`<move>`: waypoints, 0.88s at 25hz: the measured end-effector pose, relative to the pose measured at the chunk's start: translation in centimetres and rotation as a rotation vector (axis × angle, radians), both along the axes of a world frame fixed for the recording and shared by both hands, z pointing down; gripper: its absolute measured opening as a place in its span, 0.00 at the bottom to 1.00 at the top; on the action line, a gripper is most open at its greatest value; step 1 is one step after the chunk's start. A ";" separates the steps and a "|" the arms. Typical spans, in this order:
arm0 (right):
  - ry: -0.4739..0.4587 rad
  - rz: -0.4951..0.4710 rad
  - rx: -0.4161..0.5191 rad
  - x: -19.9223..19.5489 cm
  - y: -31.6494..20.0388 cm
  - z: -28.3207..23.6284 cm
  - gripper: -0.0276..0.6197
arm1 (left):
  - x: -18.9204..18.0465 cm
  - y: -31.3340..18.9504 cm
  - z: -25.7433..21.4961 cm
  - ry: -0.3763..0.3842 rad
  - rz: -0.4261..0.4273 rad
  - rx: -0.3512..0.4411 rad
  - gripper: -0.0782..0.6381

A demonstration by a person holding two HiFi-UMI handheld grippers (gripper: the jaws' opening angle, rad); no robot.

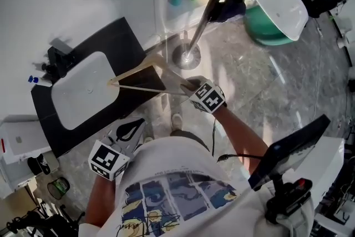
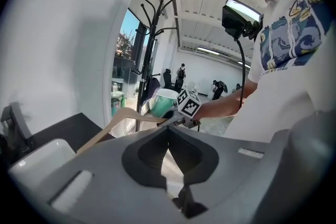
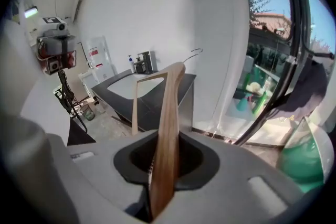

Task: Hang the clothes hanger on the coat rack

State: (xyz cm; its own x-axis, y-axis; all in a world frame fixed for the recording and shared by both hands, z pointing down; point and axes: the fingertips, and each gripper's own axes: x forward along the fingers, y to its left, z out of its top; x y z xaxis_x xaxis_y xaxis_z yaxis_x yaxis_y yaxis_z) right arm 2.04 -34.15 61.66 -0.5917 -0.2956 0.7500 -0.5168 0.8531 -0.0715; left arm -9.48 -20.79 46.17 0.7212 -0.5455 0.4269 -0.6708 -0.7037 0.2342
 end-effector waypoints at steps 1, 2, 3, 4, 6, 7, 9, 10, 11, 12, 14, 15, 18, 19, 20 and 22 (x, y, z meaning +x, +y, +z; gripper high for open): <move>-0.010 0.008 0.033 0.6 -0.4 -1.6 0.13 | 0.4 -0.3 -0.1 0.003 0.013 0.005 0.11; -0.019 0.014 0.068 1.4 -0.7 -3.2 0.13 | 0.9 -0.5 -0.2 0.007 0.025 0.008 0.11; -0.028 0.023 0.104 2.2 -1.0 -5.0 0.13 | 1.3 -0.7 -0.3 0.010 0.037 0.010 0.11; -0.037 0.032 0.141 3.2 -1.4 -6.9 0.13 | 1.7 -0.9 -0.4 0.014 0.051 0.012 0.11; -0.046 0.055 0.221 5.6 -2.4 -10.8 0.13 | 2.7 -1.6 -0.4 0.020 0.082 0.016 0.11; -0.044 0.066 0.262 6.9 -3.0 -12.7 0.13 | 3.3 -2.0 -0.5 0.023 0.098 0.020 0.11; -0.039 0.084 0.335 9.5 -4.1 -16.6 0.13 | 4.6 -2.7 -0.6 0.033 0.129 0.028 0.11; -0.036 0.089 0.365 10.7 -4.5 -18.6 0.13 | 5.4 -2.9 -0.8 0.041 0.143 0.031 0.11; -0.030 0.094 0.393 11.8 -4.9 -20.5 0.13 | 6.1 -3.1 -1.0 0.048 0.157 0.034 0.11; -0.022 0.098 0.422 12.9 -5.2 -22.4 0.13 | 6.9 -3.4 -1.2 0.055 0.171 0.038 0.11; -0.007 0.106 0.488 15.0 -6.3 -26.2 0.13 | 8.4 -4.3 -1.7 0.069 0.200 0.055 0.11; -0.003 0.112 0.520 16.1 -6.8 -28.1 0.13 | 9.1 -4.8 -1.9 0.075 0.213 0.064 0.11; -0.004 0.131 0.603 18.8 -8.7 -33.3 0.12 | 10.8 -6.0 -2.5 0.087 0.235 0.084 0.11; -0.003 0.137 0.626 19.7 -9.4 -34.8 0.12 | 11.2 -6.3 -2.6 0.089 0.236 0.088 0.11; 0.000 0.142 0.646 20.5 -10.2 -36.1 0.12 | 11.6 -6.7 -2.7 0.092 0.235 0.091 0.11; 0.007 0.150 0.668 22.1 -12.0 -38.0 0.12 | 12.1 -7.3 -2.9 0.096 0.227 0.096 0.11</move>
State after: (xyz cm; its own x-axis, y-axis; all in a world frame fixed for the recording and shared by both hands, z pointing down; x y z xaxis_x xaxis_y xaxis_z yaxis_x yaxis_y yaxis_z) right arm 24.11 -46.10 23.71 -0.5038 -0.7748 0.3818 -0.6313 0.6320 0.4495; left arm 2.59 -28.13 43.27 0.8645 -0.3992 0.3053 -0.4708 -0.8558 0.2141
